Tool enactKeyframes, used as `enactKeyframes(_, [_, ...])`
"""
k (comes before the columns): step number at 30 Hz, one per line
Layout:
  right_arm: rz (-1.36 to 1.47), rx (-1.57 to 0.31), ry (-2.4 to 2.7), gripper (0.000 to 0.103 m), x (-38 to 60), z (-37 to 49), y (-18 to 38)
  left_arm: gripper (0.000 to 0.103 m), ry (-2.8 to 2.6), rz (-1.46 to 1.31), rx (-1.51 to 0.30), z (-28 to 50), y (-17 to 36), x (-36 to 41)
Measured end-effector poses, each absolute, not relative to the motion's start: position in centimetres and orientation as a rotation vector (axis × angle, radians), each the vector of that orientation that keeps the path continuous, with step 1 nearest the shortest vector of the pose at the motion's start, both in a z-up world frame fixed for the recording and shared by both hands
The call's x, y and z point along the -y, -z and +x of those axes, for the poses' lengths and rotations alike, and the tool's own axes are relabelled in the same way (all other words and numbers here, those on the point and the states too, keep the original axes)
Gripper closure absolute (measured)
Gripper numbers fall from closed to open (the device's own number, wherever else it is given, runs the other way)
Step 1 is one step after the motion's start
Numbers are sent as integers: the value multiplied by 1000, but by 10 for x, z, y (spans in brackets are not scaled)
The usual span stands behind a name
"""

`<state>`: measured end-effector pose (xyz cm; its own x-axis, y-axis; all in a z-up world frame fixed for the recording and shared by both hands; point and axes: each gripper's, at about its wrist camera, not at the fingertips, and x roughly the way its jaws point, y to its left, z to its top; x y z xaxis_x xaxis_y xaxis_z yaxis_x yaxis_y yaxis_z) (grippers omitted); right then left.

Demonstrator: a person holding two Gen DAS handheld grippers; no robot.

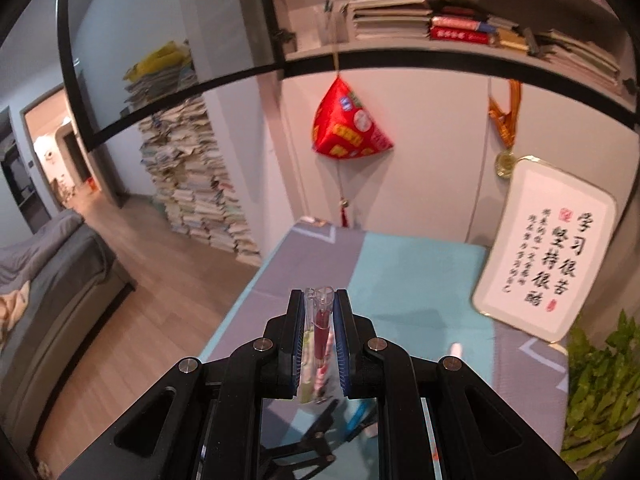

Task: Organize stationery
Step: 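Carry the red gel pen with the right gripper into the frosted cup, then lower the right gripper onto the black marker and close on it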

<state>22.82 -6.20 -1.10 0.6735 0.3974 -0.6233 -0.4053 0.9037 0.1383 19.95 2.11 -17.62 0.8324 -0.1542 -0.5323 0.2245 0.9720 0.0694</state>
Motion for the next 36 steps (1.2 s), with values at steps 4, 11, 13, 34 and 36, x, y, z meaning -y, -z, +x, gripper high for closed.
enactKeyframes(4, [-55,-778,-483,88,45,240,30,31,201,131,-556,201,176,-21])
enactKeyframes(11, [-105,-897,-518,88,21,256,66,30,201,132,-556,201,177,-21])
enactKeyframes(13, [-116,-919,-519,88,17,258,74,30,200,133,-557,200,177,-21])
enactKeyframes(34, [-13,-963,-488,88,53,253,71,30,198,136,-557,203,176,-24])
enactKeyframes(36, [7,-955,-476,88,61,252,69,30,198,136,-557,203,176,-24])
